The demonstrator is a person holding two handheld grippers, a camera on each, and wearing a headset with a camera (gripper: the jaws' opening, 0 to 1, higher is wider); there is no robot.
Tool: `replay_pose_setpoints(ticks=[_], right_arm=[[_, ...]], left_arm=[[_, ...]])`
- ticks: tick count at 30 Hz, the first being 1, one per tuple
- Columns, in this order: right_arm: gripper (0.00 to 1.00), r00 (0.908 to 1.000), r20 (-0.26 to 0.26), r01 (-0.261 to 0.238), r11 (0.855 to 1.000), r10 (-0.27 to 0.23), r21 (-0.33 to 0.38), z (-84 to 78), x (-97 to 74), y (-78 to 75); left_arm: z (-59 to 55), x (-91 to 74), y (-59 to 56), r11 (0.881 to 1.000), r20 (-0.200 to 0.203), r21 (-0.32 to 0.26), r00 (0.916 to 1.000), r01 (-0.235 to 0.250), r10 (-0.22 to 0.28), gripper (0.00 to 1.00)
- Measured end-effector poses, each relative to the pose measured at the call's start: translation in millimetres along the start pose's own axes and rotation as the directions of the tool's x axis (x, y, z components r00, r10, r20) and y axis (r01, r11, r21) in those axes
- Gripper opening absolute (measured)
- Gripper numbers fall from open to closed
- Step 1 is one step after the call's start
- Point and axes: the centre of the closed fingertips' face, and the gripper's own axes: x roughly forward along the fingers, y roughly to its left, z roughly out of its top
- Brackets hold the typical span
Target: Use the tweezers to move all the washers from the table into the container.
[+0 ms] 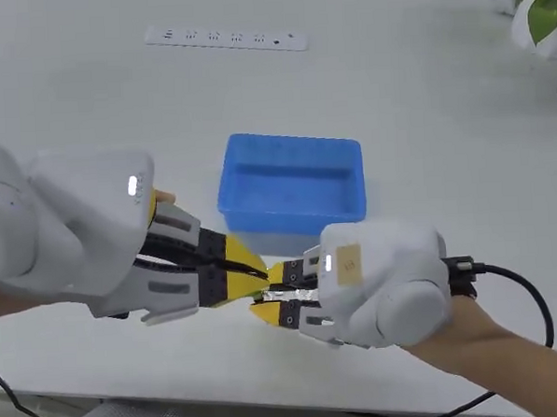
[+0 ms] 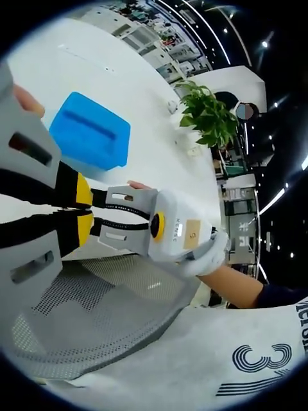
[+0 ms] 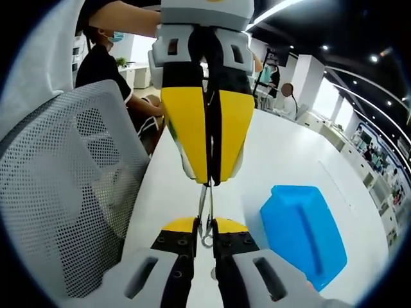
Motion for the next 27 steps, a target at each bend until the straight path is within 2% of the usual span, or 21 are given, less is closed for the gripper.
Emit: replay_pose_setpoints(ticks=[20, 27], right_arm=[[0.11, 0.9994, -0.028, -0.019, 0.998, 0.021, 0.064, -13.6, 8.3, 1.3], [0.12, 0.9994, -0.027, -0.021, 0.997, 0.023, 0.076, -15.0, 9.9, 0.9]], left_arm=[[-13.5, 8.5, 3.9, 1.0, -0.019, -0.018, 0.9996, 0.022, -0.022, 0.05], [-12.6, 8.6, 6.2, 0.999, -0.012, -0.035, 0.9996, 0.026, -0.027, 0.05]])
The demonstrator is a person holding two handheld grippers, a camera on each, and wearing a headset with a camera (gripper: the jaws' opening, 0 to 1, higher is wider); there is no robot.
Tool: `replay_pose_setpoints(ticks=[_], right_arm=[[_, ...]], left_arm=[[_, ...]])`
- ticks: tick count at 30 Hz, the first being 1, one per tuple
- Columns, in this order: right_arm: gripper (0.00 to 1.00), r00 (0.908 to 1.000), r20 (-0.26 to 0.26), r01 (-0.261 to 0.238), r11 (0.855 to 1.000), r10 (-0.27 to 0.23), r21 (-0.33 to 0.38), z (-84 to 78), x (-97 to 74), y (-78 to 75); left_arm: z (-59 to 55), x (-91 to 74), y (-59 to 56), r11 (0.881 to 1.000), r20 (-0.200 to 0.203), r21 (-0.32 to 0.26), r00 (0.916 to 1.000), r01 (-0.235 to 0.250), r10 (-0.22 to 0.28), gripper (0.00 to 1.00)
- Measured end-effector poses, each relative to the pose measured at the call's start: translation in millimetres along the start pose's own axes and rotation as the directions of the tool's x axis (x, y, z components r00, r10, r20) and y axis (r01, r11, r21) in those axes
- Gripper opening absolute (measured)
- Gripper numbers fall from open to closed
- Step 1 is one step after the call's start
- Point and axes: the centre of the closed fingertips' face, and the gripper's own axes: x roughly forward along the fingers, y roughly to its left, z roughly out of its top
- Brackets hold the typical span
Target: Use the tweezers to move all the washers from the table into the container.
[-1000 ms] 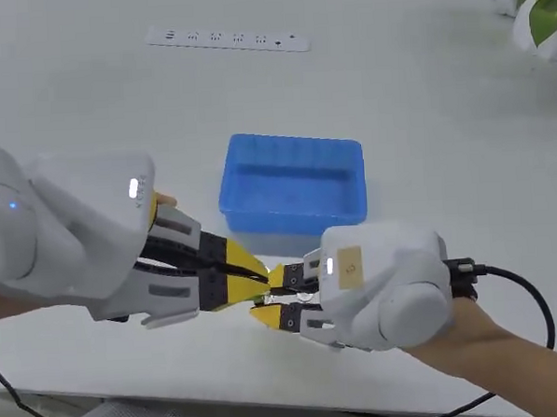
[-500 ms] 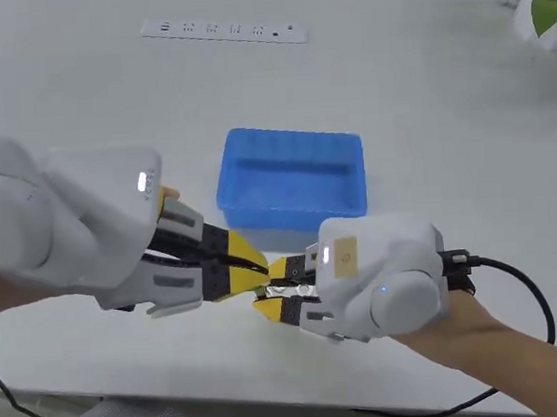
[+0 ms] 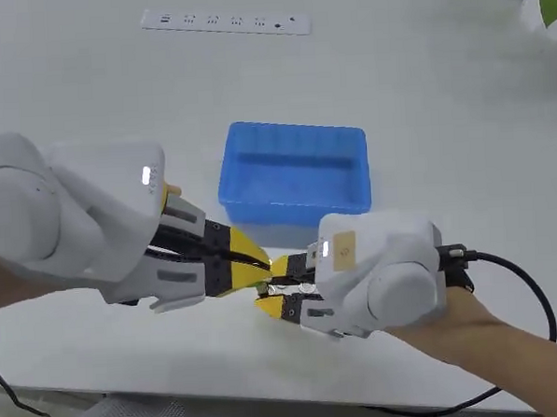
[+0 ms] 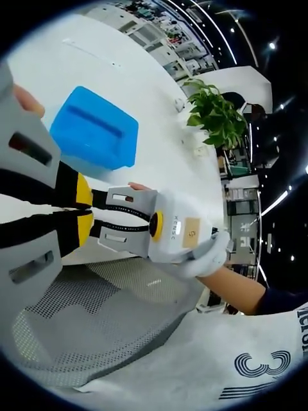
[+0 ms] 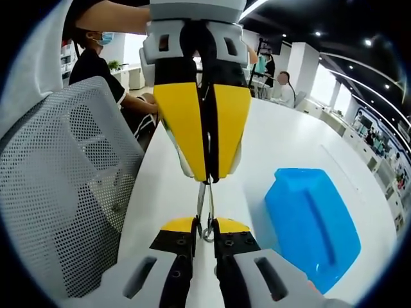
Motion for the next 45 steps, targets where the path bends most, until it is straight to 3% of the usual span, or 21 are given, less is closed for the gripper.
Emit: replay_pose_setpoints(ticks=[7, 13, 21, 30, 38, 45], right_arm=[[0.1, 1.0, 0.002, -0.001, 1.0, 0.001, 0.016, -1.3, -0.4, 0.3], [0.09, 0.9999, -0.007, 0.014, 1.0, -0.014, 0.018, -0.8, 0.6, -2.0], [0.09, 0.9993, 0.036, 0.001, 0.999, -0.003, 0.047, 12.7, -5.8, -6.9], [0.09, 0.9971, 0.061, 0.044, 0.999, -0.045, 0.023, 30.4, -26.7, -32.6], [0.09, 0.9931, 0.092, 0.074, 0.997, -0.073, -0.007, 50.0, -43.1, -54.1], [0.09, 0.9916, 0.093, 0.093, 0.995, -0.089, -0.037, 54.4, -52.1, -72.5]], left_arm=[[2.4, 2.4, 0.0, 1.0, 0.007, -0.006, 1.0, 0.006, -0.006, 0.05], [-0.5, -1.6, 0.4, 1.0, -0.01, -0.016, 1.0, 0.0, 0.0, 0.05], [11.4, -10.9, 7.4, 0.999, -0.002, -0.042, 0.9999, 0.012, -0.012, 0.05], [38.1, -23.2, 26.4, 1.0, 0.028, -0.023, 0.9996, 0.006, -0.006, 0.05], [66.7, -32.8, 40.2, 0.999, 0.027, 0.047, 0.9996, 0.008, -0.01, 0.05], [76.8, -33.2, 52.6, 0.996, 0.027, 0.088, 0.9996, -0.001, -0.002, 0.05]])
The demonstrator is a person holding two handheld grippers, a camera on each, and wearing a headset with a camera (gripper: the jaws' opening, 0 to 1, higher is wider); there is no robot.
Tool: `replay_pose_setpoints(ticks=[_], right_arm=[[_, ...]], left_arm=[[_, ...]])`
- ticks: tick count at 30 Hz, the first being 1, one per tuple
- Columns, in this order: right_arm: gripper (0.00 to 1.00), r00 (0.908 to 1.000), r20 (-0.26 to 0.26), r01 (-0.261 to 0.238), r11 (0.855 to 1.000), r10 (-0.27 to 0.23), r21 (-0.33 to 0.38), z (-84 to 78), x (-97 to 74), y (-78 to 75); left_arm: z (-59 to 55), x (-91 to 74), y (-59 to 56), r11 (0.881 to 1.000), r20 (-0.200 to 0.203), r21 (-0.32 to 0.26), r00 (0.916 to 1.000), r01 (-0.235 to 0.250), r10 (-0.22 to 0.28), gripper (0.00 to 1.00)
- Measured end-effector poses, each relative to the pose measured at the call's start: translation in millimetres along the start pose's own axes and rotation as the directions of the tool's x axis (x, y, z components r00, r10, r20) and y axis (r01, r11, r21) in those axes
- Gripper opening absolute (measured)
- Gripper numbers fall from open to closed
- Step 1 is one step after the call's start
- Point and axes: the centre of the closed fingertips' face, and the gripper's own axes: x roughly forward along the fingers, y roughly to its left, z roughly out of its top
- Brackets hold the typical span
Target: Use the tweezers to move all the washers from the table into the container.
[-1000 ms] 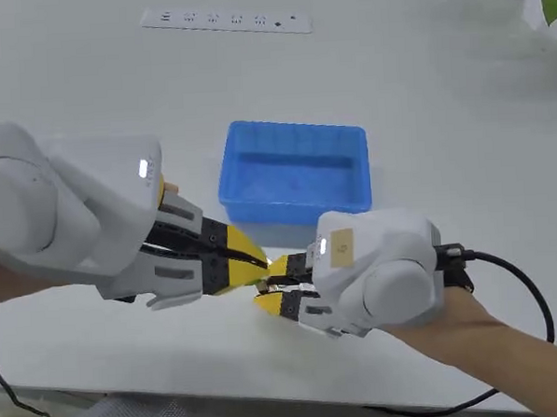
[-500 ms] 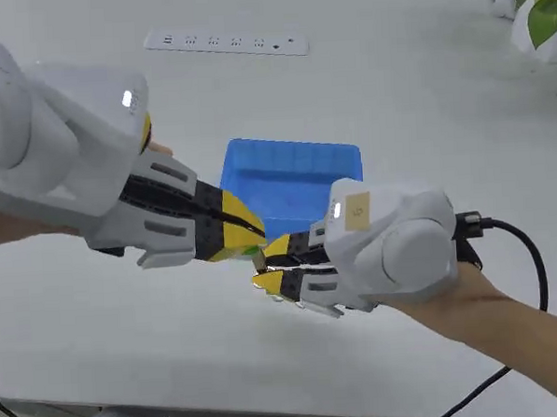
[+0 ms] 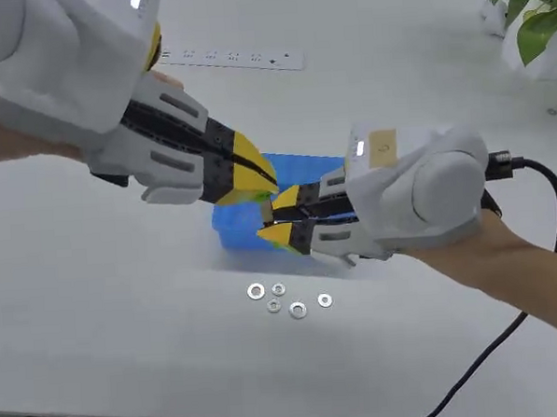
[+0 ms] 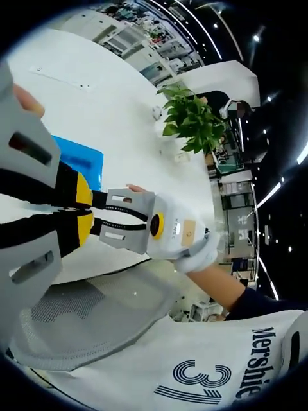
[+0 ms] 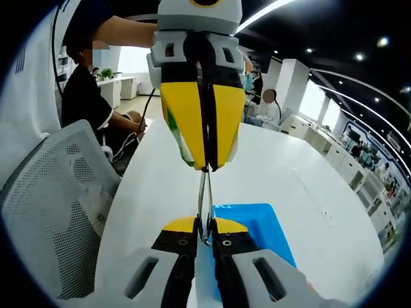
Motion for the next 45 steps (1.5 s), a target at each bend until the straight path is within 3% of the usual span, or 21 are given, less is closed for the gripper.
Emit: replay_pose_setpoints(ticks=[7, 21, 36, 41, 45], right_arm=[[0.09, 0.9999, -0.01, 0.014, 1.0, -0.014, -0.014, -5.7, -2.2, -15.2], [0.09, 0.9997, -0.019, 0.018, 1.0, -0.018, -0.017, -17.9, 6.6, -45.5], [0.09, 0.998, -0.06, -0.016, 1.0, 0.017, 0.019, -58.7, 37.6, -62.6], [0.09, 0.9977, -0.058, -0.035, 0.999, 0.037, 0.038, -65.1, 44.0, -60.3], [0.09, 0.9977, -0.054, -0.04, 0.998, 0.043, 0.05, -68.0, 46.2, -61.4]], left_arm=[[-1.2, 4.1, 11.9, 1.0, -0.004, 0.021, 1.0, 0.006, -0.006, 0.05], [-11.5, 16.6, 49.4, 1.0, -0.002, 0.031, 1.0, 0.006, -0.006, 0.05], [-54.3, 46.1, 76.5, 1.0, -0.037, -0.023, 0.9992, 0.018, -0.018, 0.05], [-64.2, 52.3, 79.3, 0.996, -0.03, -0.08, 0.9988, 0.035, -0.038, 0.05], [-66.9, 54.0, 81.4, 0.996, -0.032, -0.08, 0.9987, 0.036, -0.039, 0.05]])
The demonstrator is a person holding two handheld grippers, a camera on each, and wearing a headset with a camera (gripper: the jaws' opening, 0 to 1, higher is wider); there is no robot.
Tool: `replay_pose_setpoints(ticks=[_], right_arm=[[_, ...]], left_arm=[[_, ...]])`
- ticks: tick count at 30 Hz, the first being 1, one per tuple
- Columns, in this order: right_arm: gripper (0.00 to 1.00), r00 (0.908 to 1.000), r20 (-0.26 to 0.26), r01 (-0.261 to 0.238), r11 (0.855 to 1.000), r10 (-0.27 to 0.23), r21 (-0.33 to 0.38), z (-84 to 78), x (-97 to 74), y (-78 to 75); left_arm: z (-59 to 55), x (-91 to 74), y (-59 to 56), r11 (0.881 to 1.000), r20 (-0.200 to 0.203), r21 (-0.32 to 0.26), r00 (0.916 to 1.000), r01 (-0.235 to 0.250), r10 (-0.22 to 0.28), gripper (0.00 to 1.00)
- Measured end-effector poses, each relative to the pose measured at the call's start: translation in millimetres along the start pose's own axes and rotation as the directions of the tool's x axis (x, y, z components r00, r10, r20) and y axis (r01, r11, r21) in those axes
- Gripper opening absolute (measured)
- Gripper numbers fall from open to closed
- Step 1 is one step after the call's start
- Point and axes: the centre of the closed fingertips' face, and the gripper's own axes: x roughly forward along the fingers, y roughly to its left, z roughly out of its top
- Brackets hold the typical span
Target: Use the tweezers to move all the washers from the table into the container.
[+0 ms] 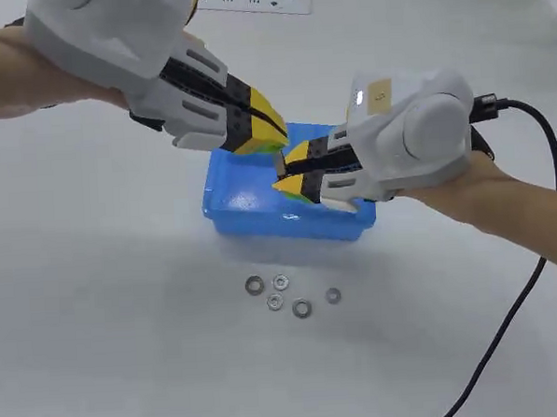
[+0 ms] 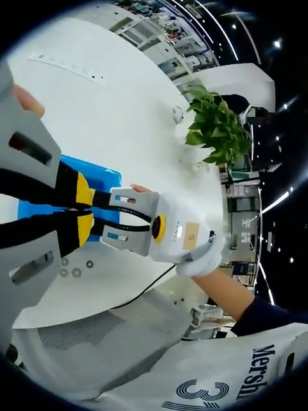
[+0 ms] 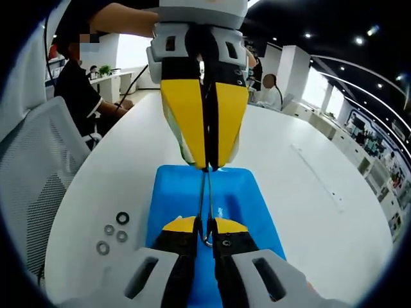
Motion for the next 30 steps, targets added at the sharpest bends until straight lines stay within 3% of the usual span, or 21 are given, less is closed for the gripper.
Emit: replay_pose_setpoints(ticks=[12, 24, 30], right_arm=[[0.1, 0.9995, -0.019, -0.024, 1.0, 0.024, 0.006, -9.0, 7.2, 2.5], [0.11, 0.9993, -0.031, -0.022, 1.0, 0.022, -0.003, -8.3, 4.7, 3.5], [0.12, 0.9997, -0.021, -0.009, 1.0, 0.009, -0.019, 1.7, -1.4, 1.7]], left_arm=[[-9.0, 4.5, -0.5, 1.0, -0.027, -0.01, 0.9995, 0.016, -0.016, 0.05], [-5.3, 4.2, -4.4, 1.0, -0.027, 0.0, 0.9995, 0.014, -0.014, 0.05], [4.0, -3.0, -6.5, 1.0, -0.023, 0.022, 0.9997, 0.001, -0.001, 0.05]])
